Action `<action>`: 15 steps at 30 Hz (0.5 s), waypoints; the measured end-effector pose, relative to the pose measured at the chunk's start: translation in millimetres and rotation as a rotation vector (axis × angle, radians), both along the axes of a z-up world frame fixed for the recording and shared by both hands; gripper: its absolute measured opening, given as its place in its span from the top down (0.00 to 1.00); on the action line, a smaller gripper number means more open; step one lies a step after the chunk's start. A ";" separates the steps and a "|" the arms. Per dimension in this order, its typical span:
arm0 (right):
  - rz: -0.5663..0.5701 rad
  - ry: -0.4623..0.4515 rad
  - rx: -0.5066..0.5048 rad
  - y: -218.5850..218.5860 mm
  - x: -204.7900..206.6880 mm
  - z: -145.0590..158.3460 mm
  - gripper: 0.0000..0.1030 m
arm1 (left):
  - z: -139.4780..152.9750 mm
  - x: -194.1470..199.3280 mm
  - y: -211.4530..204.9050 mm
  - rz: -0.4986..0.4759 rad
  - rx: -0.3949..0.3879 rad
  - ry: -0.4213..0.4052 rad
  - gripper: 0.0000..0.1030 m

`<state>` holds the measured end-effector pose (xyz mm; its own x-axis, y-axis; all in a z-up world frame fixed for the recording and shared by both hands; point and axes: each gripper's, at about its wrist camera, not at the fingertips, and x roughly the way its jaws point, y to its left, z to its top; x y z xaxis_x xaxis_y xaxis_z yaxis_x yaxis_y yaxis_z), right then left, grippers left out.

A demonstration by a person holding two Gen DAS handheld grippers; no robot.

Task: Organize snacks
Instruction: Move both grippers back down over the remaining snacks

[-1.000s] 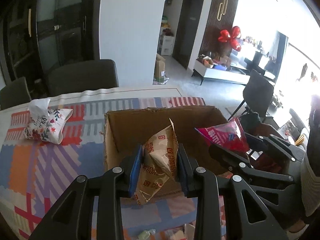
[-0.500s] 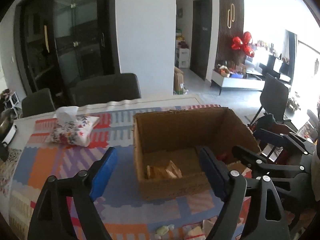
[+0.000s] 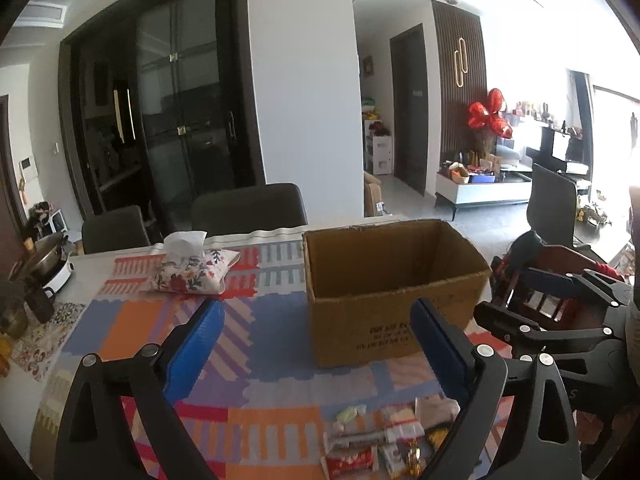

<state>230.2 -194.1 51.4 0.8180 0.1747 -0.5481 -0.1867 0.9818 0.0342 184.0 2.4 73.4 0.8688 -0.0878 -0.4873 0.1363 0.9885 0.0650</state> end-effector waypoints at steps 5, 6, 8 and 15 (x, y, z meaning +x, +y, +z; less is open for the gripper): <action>0.012 0.016 -0.005 7.5 -26.9 -10.4 0.28 | -12.7 -22.8 6.7 -0.012 -0.004 0.036 0.08; 0.015 0.023 -0.005 9.1 -31.2 -13.7 0.28 | -18.3 -26.1 8.7 -0.012 -0.008 0.052 0.08; 0.023 0.047 -0.009 12.4 -39.1 -23.2 0.28 | -26.1 -32.6 11.6 -0.009 -0.012 0.072 0.08; 0.022 0.137 -0.012 18.5 -57.6 -57.3 0.28 | -64.9 -52.1 17.8 -0.002 -0.029 0.169 0.08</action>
